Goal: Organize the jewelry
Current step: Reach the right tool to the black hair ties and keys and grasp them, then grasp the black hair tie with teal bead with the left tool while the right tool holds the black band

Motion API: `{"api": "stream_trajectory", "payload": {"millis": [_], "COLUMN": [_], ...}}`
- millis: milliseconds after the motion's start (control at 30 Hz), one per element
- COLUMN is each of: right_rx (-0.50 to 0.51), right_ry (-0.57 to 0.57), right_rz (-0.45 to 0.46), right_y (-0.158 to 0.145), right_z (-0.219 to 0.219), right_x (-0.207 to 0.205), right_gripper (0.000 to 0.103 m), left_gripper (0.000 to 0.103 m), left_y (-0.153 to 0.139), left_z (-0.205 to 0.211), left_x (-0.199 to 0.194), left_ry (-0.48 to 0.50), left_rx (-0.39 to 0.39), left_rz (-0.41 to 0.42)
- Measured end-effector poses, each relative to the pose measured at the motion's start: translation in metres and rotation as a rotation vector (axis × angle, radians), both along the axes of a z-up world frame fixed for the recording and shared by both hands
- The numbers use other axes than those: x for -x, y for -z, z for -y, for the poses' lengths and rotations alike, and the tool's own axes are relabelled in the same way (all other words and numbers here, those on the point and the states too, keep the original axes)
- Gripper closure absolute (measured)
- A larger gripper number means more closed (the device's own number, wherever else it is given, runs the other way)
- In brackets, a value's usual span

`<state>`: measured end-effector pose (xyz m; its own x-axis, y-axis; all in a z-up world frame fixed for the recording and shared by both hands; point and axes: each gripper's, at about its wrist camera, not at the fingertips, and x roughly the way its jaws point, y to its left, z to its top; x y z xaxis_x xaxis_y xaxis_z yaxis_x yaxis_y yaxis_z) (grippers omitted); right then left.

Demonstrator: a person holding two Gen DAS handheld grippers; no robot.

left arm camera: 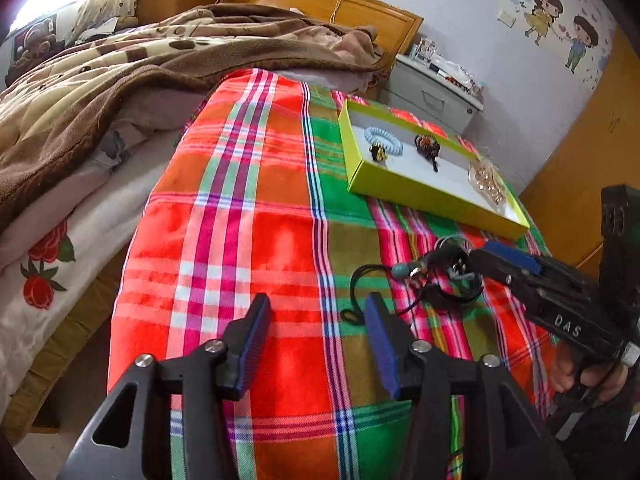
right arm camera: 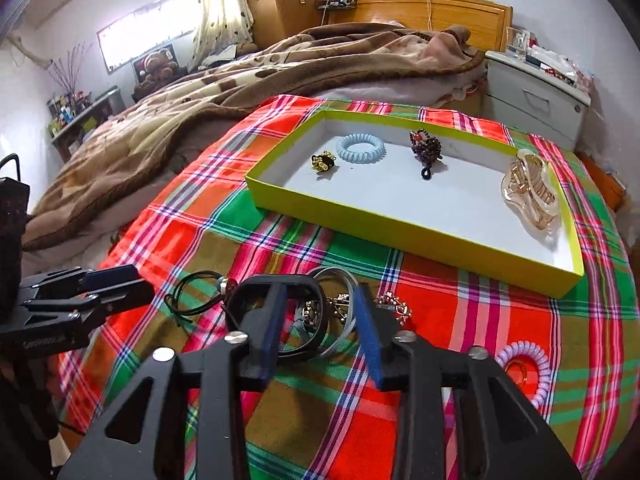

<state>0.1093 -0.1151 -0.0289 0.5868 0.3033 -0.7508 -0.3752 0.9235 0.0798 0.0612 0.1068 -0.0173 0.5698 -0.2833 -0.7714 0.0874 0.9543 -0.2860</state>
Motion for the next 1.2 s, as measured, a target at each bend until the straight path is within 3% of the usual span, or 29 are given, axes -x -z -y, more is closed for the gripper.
{"api": "stream_trajectory", "payload": {"millis": [300, 467, 633, 967, 1200], "right_rx": [0.031, 0.031, 0.008, -0.111, -0.149], "right_ry": [-0.012, -0.007, -0.018, 0.061, 0.104], "right_rz": [-0.040, -0.038, -0.033, 0.009, 0.045], "right_y": [0.009, 0.009, 0.006, -0.013, -0.024], "right_z": [-0.004, -0.004, -0.002, 0.025, 0.041], "right_x": [-0.008, -0.007, -0.003, 0.009, 0.017], "right_gripper": [0.083, 0.096, 0.096, 0.096, 0.096], "left_gripper": [0.051, 0.051, 0.051, 0.051, 0.051], "left_y": [0.004, 0.005, 0.005, -0.003, -0.011], "left_z": [0.002, -0.003, -0.003, 0.006, 0.032], "left_x": [0.003, 0.003, 0.002, 0.001, 0.000], "left_ry": [0.042, 0.039, 0.038, 0.040, 0.135], "left_rx": [0.017, 0.057, 0.071, -0.001, -0.031], "left_rz": [-0.010, -0.020, -0.032, -0.007, 0.016]}}
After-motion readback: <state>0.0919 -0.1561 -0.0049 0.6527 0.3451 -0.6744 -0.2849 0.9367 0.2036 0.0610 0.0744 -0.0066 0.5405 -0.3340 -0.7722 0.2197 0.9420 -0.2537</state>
